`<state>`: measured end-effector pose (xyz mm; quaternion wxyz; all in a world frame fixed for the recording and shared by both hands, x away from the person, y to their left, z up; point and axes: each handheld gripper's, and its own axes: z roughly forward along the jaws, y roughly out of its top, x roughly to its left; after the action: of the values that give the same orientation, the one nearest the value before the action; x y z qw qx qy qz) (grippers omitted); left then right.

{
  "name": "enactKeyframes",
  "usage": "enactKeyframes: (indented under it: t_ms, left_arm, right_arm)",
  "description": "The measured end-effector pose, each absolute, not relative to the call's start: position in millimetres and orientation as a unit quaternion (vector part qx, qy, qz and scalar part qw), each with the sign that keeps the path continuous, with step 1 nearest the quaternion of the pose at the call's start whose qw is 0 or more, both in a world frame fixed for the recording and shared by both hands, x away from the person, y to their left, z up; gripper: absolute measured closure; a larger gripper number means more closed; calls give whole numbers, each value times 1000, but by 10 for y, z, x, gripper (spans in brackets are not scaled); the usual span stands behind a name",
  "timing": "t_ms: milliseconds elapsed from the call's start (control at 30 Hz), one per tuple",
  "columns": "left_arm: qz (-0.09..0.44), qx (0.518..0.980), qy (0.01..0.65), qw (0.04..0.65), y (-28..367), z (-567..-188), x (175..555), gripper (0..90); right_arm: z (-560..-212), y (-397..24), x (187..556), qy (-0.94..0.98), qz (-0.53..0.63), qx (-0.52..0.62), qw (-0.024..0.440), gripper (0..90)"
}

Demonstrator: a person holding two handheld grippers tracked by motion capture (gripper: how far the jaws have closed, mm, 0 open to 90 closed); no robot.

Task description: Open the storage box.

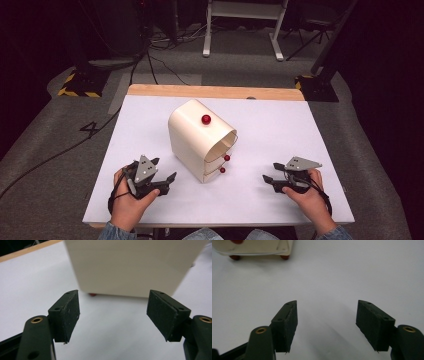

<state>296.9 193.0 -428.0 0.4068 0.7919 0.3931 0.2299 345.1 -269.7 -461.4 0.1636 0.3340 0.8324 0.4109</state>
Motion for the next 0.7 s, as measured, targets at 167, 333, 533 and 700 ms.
enactKeyframes:
  t_ms: [167, 333, 533, 700]
  left_arm:
    - [230, 793, 412, 386, 2028, -4383, 3042, 266]
    - [225, 802, 426, 353, 2110, -4524, 3094, 249]
    - [214, 805, 441, 334, 2178, -4642, 3123, 235]
    - [209, 805, 452, 323, 2244, -4741, 3142, 225]
  right_arm:
    - [-4598, -2583, 3424, 836, 429, 310, 141, 402]
    - [-4542, -2365, 3414, 842, 442, 283, 129, 430]
    - [-4530, -2143, 3449, 840, 454, 271, 120, 507]
    - [-4558, -1938, 3468, 827, 479, 272, 115, 588]
